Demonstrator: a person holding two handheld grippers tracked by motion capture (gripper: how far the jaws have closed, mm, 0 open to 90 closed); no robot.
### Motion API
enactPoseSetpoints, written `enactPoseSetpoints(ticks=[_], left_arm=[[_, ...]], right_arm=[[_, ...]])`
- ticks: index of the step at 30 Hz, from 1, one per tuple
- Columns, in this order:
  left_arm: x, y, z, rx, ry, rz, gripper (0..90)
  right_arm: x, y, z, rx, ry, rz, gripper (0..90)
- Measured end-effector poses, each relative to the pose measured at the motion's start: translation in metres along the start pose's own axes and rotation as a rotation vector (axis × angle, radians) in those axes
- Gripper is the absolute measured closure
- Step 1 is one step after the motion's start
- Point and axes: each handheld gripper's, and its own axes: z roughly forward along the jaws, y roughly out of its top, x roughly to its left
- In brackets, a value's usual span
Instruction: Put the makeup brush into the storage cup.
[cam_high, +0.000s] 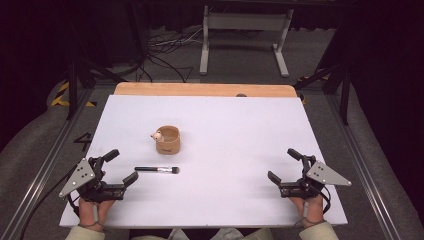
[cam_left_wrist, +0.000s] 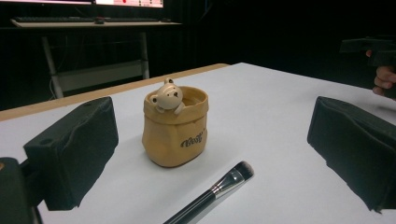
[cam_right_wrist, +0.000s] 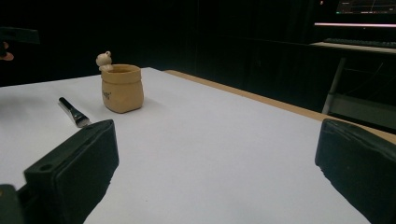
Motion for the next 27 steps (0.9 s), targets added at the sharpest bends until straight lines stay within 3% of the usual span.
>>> enactPoseSetpoints(ticks=[6, 10, 17, 22, 24, 27], left_arm=[[0.0, 0.001, -0.001, 0.001, -0.002, -0.004, 2.6], [-0.001, 0.01, 0.001, 0.037, -0.027, 0.004, 2.0], [0.007, 0.026, 0.009, 0.086, -0.06, -0.026, 1.1], [0.007, 0.038, 0.012, 0.119, -0.067, 0.01, 1.4], [0.006, 0.047, 0.016, 0.167, -0.073, 0.044, 1.5], [0.003, 0.053, 0.02, 0.203, -0.082, 0.075, 0.8]], right_arm=[[0.001, 0.001, -0.001, -0.001, 0.006, 0.001, 0.0], [0.0, 0.001, -0.003, -0.005, -0.008, -0.004, 0.0], [-0.003, 0.0, -0.005, 0.008, -0.002, 0.028, 0.0], [-0.004, -0.001, -0.005, 0.011, 0.005, 0.036, 0.0], [-0.005, -0.001, -0.005, 0.012, 0.012, 0.048, 0.0], [-0.006, -0.001, -0.006, 0.008, 0.013, 0.067, 0.0]])
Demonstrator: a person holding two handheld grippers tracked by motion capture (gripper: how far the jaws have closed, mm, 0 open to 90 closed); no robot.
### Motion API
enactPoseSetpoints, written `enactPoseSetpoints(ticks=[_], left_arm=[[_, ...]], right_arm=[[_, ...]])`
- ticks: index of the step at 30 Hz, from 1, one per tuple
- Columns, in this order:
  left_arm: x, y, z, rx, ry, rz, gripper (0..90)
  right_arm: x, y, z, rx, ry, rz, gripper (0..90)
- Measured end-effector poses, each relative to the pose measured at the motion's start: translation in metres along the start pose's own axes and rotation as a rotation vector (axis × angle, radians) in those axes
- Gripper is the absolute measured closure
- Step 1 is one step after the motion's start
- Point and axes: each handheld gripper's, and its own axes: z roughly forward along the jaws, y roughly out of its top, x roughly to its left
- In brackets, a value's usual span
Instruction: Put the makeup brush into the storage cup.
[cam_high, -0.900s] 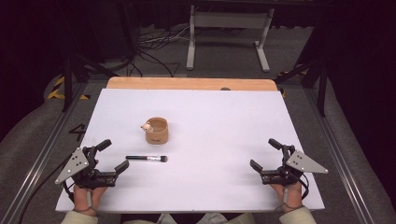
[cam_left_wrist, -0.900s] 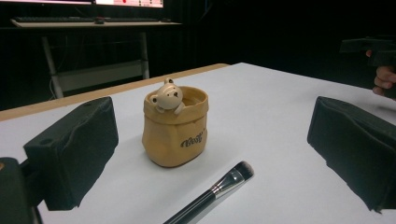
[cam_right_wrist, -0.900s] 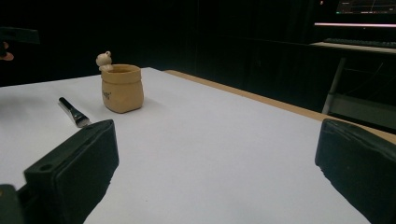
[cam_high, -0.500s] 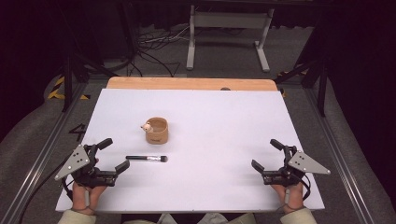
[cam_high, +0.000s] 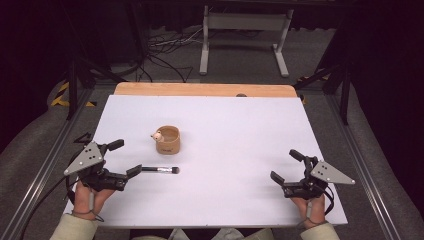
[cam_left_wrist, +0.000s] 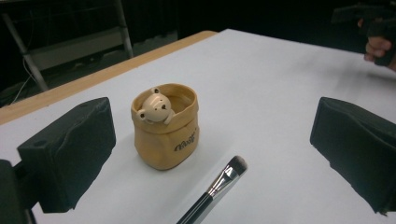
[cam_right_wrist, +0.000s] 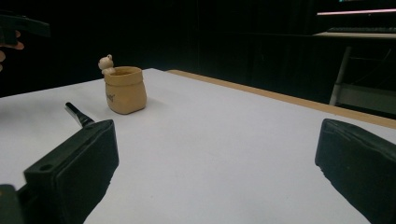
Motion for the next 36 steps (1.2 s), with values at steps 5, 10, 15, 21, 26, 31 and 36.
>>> enactPoseSetpoints(ticks=[5, 10, 15, 21, 26, 31, 36], left_arm=[[-0.001, 0.016, 0.006, 0.077, -0.017, 0.034, 0.8], [-0.002, 0.027, 0.013, 0.148, -0.021, 0.061, 0.8], [-0.004, 0.037, 0.023, 0.237, -0.058, 0.092, 1.3], [-0.006, 0.047, 0.034, 0.341, -0.079, 0.117, 1.4], [-0.006, 0.051, 0.039, 0.389, -0.079, 0.129, 1.9], [-0.005, 0.056, 0.045, 0.443, -0.076, 0.133, 2.0], [-0.004, 0.062, 0.048, 0.484, -0.052, 0.138, 1.7]], right_arm=[[-0.001, 0.0, 0.0, 0.003, 0.004, 0.002, 0.0], [0.0, 0.0, 0.001, 0.007, 0.009, -0.001, 0.0], [-0.001, 0.0, 0.001, 0.01, 0.015, 0.005, 0.0], [-0.001, -0.001, 0.002, 0.014, 0.021, 0.008, 0.0], [-0.001, -0.001, 0.001, 0.017, 0.025, 0.012, 0.0], [-0.001, -0.001, 0.001, 0.018, 0.025, 0.014, 0.0], [-0.001, -0.001, 0.0, 0.015, 0.024, 0.011, 0.0]])
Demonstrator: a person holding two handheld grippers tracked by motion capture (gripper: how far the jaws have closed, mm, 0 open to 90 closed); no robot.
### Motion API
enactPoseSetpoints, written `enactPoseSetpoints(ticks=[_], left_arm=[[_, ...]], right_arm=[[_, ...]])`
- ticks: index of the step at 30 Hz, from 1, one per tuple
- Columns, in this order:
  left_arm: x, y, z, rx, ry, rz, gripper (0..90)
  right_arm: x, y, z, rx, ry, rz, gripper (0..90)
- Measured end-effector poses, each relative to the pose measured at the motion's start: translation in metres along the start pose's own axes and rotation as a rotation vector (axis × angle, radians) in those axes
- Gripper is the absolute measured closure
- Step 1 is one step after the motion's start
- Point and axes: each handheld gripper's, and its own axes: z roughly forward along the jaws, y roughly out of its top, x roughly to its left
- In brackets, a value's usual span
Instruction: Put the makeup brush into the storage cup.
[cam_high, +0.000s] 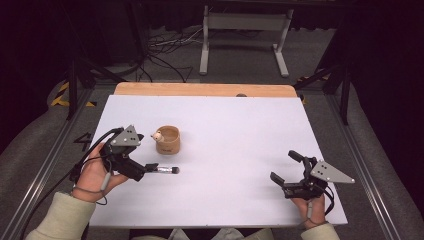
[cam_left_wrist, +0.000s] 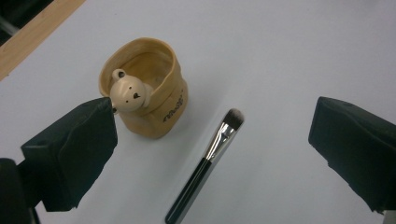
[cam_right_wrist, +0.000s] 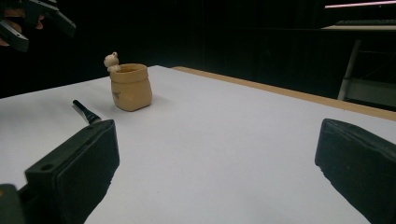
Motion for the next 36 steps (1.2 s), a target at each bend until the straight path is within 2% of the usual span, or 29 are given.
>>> enactPoseSetpoints(ticks=[6, 11, 18, 22, 24, 26, 30, 36], left_arm=[[0.005, 0.006, -0.002, 0.048, 0.008, -0.011, 2.4], [0.008, 0.012, -0.002, 0.098, -0.012, -0.008, 3.3], [0.011, 0.02, 0.005, 0.194, -0.045, 0.008, 4.2], [0.012, 0.023, 0.006, 0.223, -0.049, 0.019, 4.2], [0.011, 0.025, 0.008, 0.235, -0.042, 0.024, 4.3], [0.01, 0.028, 0.009, 0.27, -0.016, 0.051, 4.4], [0.011, 0.031, 0.013, 0.305, -0.029, 0.063, 4.5], [0.014, 0.031, 0.021, 0.345, -0.064, 0.054, 4.8]], right_arm=[[0.0, 0.001, -0.002, -0.007, 0.0, 0.002, 0.0], [0.0, 0.001, -0.002, -0.007, 0.001, 0.001, 0.0], [0.0, 0.001, -0.003, -0.017, 0.001, 0.003, 0.0], [0.0, 0.001, -0.003, -0.015, 0.002, 0.005, 0.0], [0.0, 0.001, -0.003, -0.016, 0.006, 0.007, 0.0], [0.0, 0.0, -0.004, -0.028, 0.025, 0.023, 0.0], [0.0, 0.0, -0.004, -0.033, 0.029, 0.019, 0.0], [0.0, 0.0, -0.005, -0.034, 0.03, 0.021, 0.0]])
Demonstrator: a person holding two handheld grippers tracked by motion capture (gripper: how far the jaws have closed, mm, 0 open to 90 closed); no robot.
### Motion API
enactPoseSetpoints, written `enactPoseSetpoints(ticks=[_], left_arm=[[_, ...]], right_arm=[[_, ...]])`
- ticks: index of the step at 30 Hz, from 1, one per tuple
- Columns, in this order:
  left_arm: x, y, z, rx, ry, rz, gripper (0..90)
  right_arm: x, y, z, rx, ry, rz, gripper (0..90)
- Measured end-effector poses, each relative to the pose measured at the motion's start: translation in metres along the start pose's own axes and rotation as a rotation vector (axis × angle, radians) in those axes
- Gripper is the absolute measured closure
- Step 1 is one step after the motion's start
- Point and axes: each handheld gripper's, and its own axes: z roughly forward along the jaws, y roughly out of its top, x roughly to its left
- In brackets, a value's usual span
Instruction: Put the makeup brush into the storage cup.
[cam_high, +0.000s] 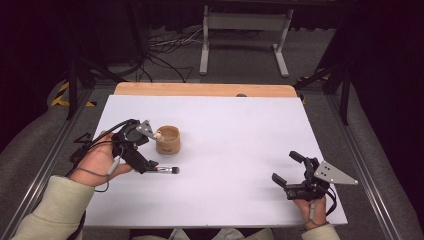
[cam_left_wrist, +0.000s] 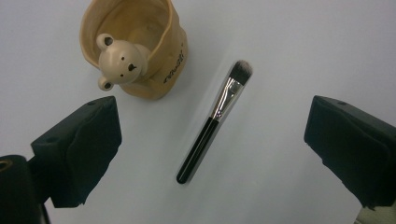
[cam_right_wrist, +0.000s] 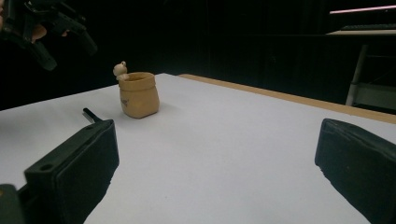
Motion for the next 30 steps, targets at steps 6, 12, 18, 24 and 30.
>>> enactPoseSetpoints(ticks=[6, 12, 18, 24, 30], left_arm=[[0.003, -0.002, 0.011, 0.019, -0.034, -0.006, 6.3], [0.005, -0.003, 0.021, 0.018, -0.049, -0.018, 6.9], [0.006, -0.003, 0.027, 0.028, -0.063, -0.019, 9.0], [0.007, -0.003, 0.042, 0.057, -0.08, -0.021, 10.4], [0.009, -0.006, 0.054, 0.081, -0.113, -0.025, 12.1]], right_arm=[[-0.001, 0.0, -0.001, 0.0, -0.001, 0.003, 0.0], [0.0, 0.0, -0.001, -0.003, 0.0, 0.004, 0.0], [0.0, 0.0, -0.001, -0.002, 0.0, 0.004, 0.0], [-0.001, 0.0, -0.002, -0.003, 0.001, 0.007, 0.0], [-0.001, 0.0, -0.002, -0.004, 0.0, 0.01, 0.0]])
